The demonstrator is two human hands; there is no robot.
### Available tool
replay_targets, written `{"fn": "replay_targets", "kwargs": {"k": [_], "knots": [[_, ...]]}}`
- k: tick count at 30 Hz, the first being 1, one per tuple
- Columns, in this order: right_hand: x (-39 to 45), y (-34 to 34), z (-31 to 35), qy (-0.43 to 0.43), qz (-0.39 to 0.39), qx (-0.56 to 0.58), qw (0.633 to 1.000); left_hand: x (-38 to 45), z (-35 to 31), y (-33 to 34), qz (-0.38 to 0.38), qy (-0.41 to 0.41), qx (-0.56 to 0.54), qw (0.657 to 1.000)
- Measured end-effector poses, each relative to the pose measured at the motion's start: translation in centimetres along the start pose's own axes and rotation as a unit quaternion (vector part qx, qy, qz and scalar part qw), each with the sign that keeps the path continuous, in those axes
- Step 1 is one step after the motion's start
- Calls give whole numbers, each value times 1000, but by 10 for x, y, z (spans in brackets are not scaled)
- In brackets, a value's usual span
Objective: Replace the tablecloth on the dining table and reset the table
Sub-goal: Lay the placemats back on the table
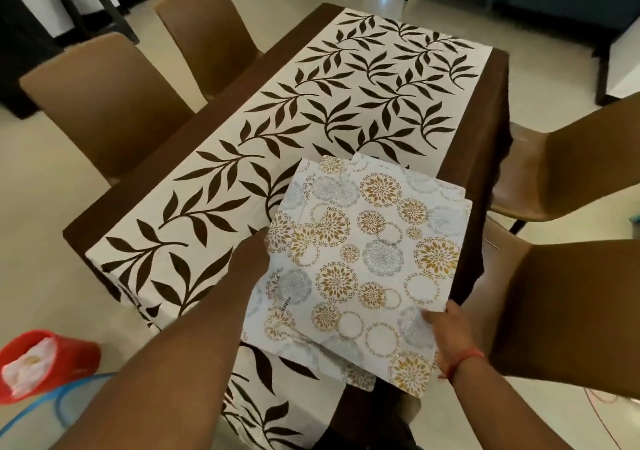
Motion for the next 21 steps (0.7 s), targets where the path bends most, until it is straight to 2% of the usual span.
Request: {"fn": "replay_targets", "kwargs": {"k": [3, 8, 21], "knots": [[-8, -6, 4, -10, -19, -26, 999, -1, 1, -5, 0, 16, -8, 1000], [-22, -12, 8, -19, -43, -20, 999, 6, 1, -12, -6, 18, 42, 999], [-23, -18, 1, -6, -45, 5, 999, 15, -4, 6, -25, 20, 128, 991]]}}
Point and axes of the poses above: each hand's wrist, its own x-axis towards the middle knuckle, its own y-axis out of the palm, z = x × y, the point moved 2 cm from there along x, towards the middle knuckle, and after that the axes turned 15 degrees about -x, right-handed, at the moved point
